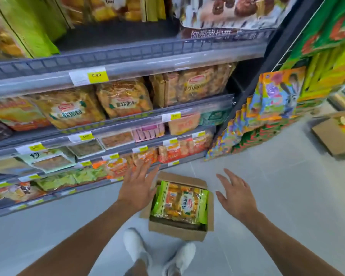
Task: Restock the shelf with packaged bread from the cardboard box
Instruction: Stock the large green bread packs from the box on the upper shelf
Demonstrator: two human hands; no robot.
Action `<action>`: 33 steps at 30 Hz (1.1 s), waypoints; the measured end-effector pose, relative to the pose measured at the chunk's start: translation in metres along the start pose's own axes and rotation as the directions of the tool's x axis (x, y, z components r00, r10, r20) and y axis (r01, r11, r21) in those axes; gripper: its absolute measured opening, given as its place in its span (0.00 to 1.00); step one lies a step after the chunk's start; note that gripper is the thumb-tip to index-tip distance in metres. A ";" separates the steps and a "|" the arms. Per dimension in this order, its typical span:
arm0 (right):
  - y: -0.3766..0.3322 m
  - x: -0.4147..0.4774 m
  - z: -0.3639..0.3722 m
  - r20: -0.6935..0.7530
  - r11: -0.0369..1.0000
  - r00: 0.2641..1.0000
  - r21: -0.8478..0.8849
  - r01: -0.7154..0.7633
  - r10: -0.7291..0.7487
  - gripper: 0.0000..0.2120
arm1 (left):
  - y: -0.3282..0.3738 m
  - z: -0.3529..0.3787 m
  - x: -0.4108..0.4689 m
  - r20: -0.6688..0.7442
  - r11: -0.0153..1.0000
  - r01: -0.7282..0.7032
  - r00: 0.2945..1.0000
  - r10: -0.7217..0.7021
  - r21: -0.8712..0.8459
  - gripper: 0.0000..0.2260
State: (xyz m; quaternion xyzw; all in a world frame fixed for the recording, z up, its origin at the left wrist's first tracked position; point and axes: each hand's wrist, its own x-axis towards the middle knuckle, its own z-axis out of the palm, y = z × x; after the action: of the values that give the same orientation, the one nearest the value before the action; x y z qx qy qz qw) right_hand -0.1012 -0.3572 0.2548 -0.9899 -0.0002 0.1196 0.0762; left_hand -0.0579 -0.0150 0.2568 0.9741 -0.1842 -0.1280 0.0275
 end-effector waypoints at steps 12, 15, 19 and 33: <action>0.043 0.016 0.162 0.314 0.897 0.917 0.285 -0.337 0.245 0.29 | -0.006 0.150 0.076 0.343 0.975 0.164 0.934 -0.104 -0.153 0.31; 0.048 0.027 0.211 0.382 0.830 0.870 0.337 -0.445 0.311 0.29 | -0.009 0.202 0.092 0.427 0.955 0.229 0.895 -0.129 -0.190 0.31; 0.052 0.039 0.280 0.508 0.768 0.786 0.324 -0.553 0.352 0.30 | -0.014 0.272 0.104 0.522 0.947 0.251 0.845 -0.113 -0.201 0.32; 0.067 0.092 0.466 0.576 0.590 0.652 0.330 -0.737 0.493 0.28 | -0.024 0.460 0.176 0.676 0.712 0.613 0.687 -0.266 -0.342 0.32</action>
State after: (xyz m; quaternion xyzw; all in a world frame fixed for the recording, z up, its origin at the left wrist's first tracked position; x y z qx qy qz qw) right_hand -0.1231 -0.3514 -0.2243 -0.8085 0.3691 0.3461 0.3006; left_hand -0.0104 -0.0602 -0.2321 0.8503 0.1123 -0.4685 0.2119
